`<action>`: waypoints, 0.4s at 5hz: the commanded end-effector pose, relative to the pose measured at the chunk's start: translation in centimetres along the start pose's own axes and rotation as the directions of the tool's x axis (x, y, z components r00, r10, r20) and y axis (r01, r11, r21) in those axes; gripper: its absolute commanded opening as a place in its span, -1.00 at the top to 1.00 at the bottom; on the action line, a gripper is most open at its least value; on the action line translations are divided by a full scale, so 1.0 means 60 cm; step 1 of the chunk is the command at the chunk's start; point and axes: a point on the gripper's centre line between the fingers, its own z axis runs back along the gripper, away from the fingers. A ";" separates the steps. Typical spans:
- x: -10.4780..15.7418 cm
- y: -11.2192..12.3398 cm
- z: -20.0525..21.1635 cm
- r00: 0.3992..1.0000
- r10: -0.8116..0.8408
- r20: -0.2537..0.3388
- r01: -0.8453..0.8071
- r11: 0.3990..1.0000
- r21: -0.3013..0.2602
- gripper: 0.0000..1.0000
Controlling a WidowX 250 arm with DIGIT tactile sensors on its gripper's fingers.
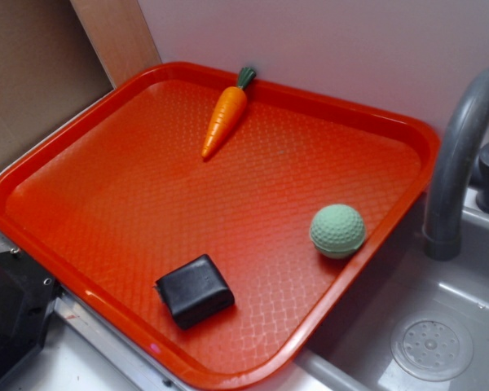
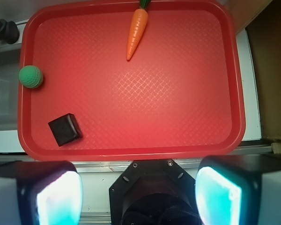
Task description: Grab the green ball.
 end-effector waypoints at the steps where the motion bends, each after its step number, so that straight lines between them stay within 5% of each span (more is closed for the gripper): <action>1: 0.000 0.000 0.000 1.000 0.000 0.000 0.000 1.000 0.000 -1.00; 2: 0.053 -0.083 -0.080 0.969 -0.246 -0.033 0.246 0.969 -0.020 -1.00</action>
